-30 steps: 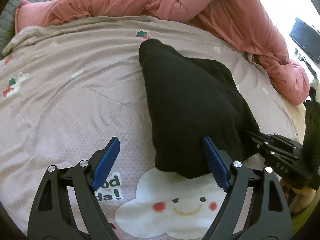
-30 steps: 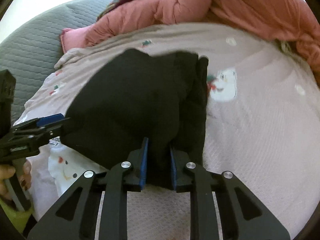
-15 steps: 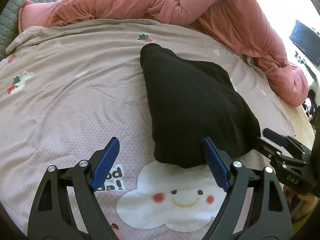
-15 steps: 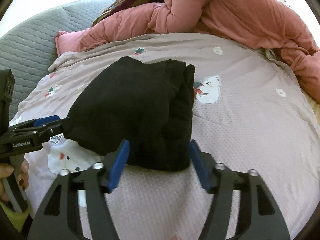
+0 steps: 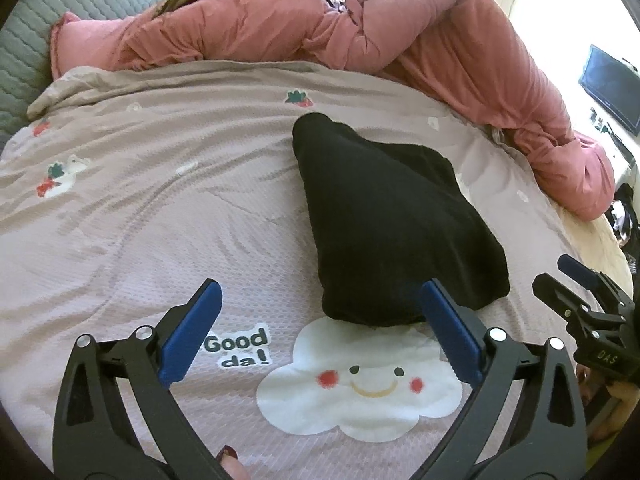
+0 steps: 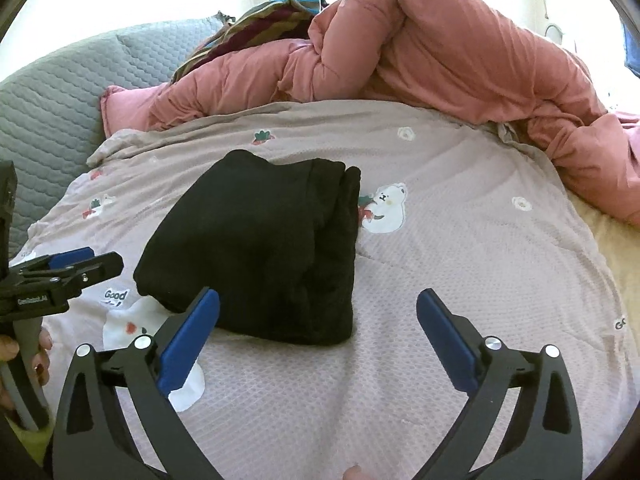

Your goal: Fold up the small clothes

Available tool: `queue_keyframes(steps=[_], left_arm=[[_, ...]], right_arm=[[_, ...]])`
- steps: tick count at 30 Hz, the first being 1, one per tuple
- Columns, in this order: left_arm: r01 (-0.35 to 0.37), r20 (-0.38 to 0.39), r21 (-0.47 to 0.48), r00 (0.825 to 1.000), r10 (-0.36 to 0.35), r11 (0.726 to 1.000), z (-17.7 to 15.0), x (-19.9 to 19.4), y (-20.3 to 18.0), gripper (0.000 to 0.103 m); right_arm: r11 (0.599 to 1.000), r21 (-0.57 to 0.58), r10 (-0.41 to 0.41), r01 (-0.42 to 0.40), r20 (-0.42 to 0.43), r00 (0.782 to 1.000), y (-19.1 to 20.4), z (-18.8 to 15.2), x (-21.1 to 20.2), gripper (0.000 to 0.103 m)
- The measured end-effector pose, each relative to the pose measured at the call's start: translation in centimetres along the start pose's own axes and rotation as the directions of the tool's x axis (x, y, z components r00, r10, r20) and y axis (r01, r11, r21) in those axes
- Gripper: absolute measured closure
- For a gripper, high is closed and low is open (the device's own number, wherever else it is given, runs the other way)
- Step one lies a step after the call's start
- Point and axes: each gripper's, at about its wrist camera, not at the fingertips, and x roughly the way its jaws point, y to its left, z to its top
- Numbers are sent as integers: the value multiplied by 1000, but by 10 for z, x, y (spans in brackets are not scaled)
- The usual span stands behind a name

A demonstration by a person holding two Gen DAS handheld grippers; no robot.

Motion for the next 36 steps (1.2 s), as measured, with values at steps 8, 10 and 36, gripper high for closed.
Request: queue_keyframes(steps=[8, 10, 36], left_arm=[[-26, 31, 16, 999, 25, 1000, -2, -17, 0, 10], [-33, 38, 19, 999, 32, 999, -3, -21, 0, 10], [-83, 172, 54, 982, 73, 995, -32, -95, 1, 10]], right_arm=[[1000, -15, 3, -2, 37, 999, 7, 3, -16, 5], [1000, -19, 5, -4, 51, 999, 10, 4, -21, 5], [998, -55, -24, 36, 198, 980, 47, -14, -78, 5]])
